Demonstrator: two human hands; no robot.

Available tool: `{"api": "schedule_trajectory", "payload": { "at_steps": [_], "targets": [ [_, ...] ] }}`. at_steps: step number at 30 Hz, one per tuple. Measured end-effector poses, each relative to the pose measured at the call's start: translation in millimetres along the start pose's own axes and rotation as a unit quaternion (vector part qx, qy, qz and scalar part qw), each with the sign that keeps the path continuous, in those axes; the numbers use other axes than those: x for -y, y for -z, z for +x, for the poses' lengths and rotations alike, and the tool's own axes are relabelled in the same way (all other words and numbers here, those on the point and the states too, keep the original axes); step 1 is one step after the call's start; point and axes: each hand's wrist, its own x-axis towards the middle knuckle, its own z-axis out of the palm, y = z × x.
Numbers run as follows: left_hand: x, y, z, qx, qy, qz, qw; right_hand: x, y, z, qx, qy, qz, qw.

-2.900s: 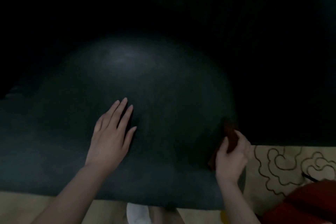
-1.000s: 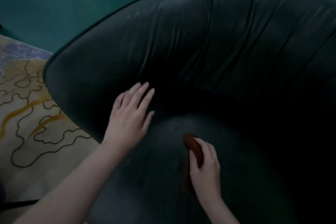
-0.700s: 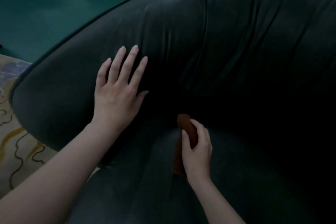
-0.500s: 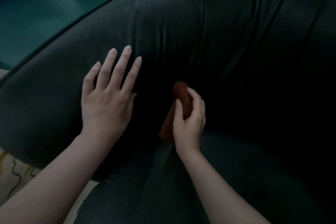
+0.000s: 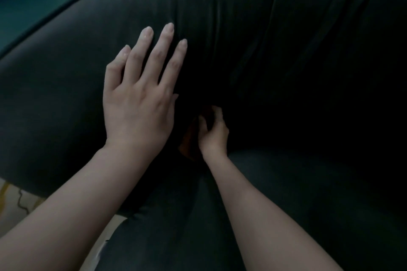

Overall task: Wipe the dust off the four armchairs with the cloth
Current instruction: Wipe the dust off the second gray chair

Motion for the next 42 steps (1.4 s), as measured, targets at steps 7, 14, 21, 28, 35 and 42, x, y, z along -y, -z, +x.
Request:
{"api": "schedule_trajectory", "payload": {
  "at_steps": [7, 14, 21, 28, 35, 42],
  "targets": [
    [-2.4, 0.9, -1.5, 0.005, 0.005, -0.01, 1.0, 13.0, 35.7, -7.8, -0.144, -0.034, 0.121, 0.982],
    [-2.0, 0.5, -0.9, 0.009, 0.003, -0.011, 1.0, 42.3, 8.6, -27.3, -0.092, 0.133, 0.09, 0.983],
    [-2.7, 5.4, 0.2, 0.023, 0.011, -0.03, 0.999, 23.0, 43.9, -44.5, -0.115, 0.107, 0.064, 0.986],
    [-3.0, 5.2, 0.7, 0.02, 0.016, -0.037, 0.999, 80.3, 41.7, -22.8, -0.204, 0.259, 0.042, 0.943],
    [-1.8, 2.8, 0.3, 0.01, 0.01, -0.029, 0.999, 40.6, 28.3, -45.6, 0.021, 0.238, -0.127, 0.963],
    [-2.2, 4.3, 0.8, 0.026, 0.011, -0.038, 0.999, 40.3, 55.0, -46.1, -0.014, 0.153, -0.085, 0.984]
  ]
}}
